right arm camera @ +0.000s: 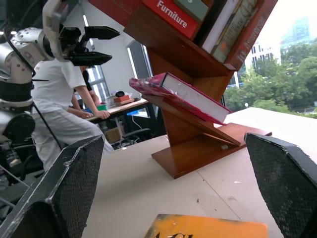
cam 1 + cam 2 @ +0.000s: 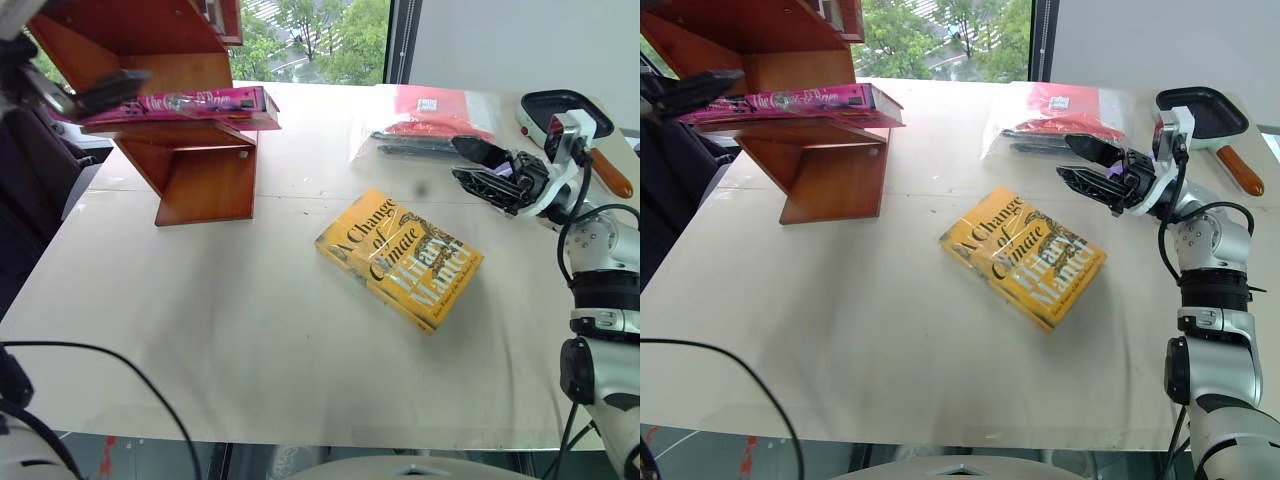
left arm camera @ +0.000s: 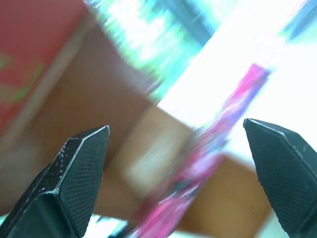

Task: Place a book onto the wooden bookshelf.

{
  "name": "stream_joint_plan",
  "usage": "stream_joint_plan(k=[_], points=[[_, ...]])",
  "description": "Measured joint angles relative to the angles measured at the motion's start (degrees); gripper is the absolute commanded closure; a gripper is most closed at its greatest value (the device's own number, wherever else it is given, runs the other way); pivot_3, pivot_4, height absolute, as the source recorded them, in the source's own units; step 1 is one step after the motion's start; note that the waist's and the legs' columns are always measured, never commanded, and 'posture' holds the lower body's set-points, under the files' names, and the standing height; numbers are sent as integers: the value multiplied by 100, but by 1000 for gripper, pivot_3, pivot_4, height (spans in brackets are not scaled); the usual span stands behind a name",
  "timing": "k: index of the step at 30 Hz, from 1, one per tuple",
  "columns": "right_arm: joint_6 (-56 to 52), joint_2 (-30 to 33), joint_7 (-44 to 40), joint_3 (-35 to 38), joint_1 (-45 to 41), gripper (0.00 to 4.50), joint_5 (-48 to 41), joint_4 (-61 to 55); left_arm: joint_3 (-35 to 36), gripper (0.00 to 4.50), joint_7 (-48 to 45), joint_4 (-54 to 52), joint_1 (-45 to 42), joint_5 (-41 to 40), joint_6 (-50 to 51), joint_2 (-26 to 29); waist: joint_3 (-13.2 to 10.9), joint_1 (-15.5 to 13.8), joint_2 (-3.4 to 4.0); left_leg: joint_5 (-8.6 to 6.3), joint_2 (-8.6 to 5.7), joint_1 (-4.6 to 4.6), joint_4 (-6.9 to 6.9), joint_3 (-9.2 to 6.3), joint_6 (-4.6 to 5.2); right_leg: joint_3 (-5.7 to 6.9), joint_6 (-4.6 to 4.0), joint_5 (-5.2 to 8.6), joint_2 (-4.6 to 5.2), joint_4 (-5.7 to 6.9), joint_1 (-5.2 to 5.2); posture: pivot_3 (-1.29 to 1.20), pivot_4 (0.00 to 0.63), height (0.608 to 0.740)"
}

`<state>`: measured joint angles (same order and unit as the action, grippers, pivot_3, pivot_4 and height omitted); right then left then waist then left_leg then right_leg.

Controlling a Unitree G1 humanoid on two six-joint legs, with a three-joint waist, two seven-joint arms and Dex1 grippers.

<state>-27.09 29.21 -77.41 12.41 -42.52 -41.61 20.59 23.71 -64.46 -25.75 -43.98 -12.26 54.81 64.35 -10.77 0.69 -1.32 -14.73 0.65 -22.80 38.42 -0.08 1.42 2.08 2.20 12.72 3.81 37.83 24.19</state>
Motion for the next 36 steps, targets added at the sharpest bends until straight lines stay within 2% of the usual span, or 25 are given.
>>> stream_joint_plan(k=[4, 10, 11, 12, 13, 15, 16, 18, 20, 25, 36], points=[[-40, 115, 64, 87, 354, 0, -54, -290, 283, 36, 522, -887, 256, -951, 1001, -1218, 2, -4, -4, 0, 1, -5, 12, -9, -1, -2, 0, -1, -4, 2, -5, 0, 150, 731], [-42, 617, 267, 461, 1256, 0, -68, -906, 1439, 36, 1273, -2269, 1623, -1993, 1940, -2867, 9, 13, -3, 8, 8, 10, 4, -4, -15, -28, 0, 0, -6, -5, -12, 0, 150, 731], [86, 713, 273, 444, 1562, 0, 40, -1091, 1469, 36, 1396, -2557, 2346, -1997, 1698, -3102, 27, 21, 7, 9, 6, 9, -4, -3, -16, -33, -1, -1, -9, -19, -12, 0, 150, 731], [280, 940, 247, 488, 2107, 0, 182, -1266, 1379, 36, 1479, -2863, 3535, -1987, 1476, -3489, 48, 11, 26, -1, 8, 49, -15, 4, -7, -64, 15, 13, 3, -19, -50, 0, 150, 731], [316, 986, 249, 535, 2299, 0, 257, -1240, 1314, 36, 1485, -2892, 3885, -1983, 1468, -3612, 41, 0, 15, -10, 6, 53, -12, 0, 4, -74, 17, 17, 2, -15, -55, 0, 150, 731], [725, 967, 397, 591, 3047, 0, 578, -1307, 801, 36, 1674, -2864, 5231, -1359, 245, -3774, 46, -32, 2, -17, 10, 46, -8, -11, 16, -77, 9, 16, -9, -25, -56, 0, 150, 731], [806, 938, 436, 607, 3204, 0, 637, -1303, 711, 36, 1701, -2841, 5434, -1232, 4, -3817, 46, -46, 3, -17, 8, 58, -9, -7, 16, -81, 7, 17, -6, -25, -65, 0, 150, 731], [1388, 563, 744, 683, 3791, 0, 903, -1330, 391, 36, 1944, -2506, 5977, -837, -1054, -4269, 56, -115, 13, -17, 5, 88, -9, 6, 17, -96, -12, 32, -4, -30, -87, 0, 150, 731], [1889, 200, 933, 661, 4180, 0, 1101, -1267, -47, 36, 2165, -1955, 6428, -331, -1945, -4345, 59, -129, 19, -17, 5, 104, -6, 13, 17, -110, 5, 40, -7, -30, -95, 0, 150, 731], [2909, 162, 1180, 657, 4493, 0, 1614, -980, -894, 36, 2491, -915, 6727, 368, -3401, -4468, 65, -125, 19, -16, 3, 104, 2, 43, 19, -130, 6, 39, -9, -28, -86, 0, 150, 731], [3543, 63, 1567, 669, 4972, 0, 1676, -927, -1575, 36, 2742, -295, 6030, 395, -4005, -4420, 72, -142, 20, -29, 14, 90, -13, 54, 44, -135, 2, 29, -27, -24, -69, 0, 150, 731]])
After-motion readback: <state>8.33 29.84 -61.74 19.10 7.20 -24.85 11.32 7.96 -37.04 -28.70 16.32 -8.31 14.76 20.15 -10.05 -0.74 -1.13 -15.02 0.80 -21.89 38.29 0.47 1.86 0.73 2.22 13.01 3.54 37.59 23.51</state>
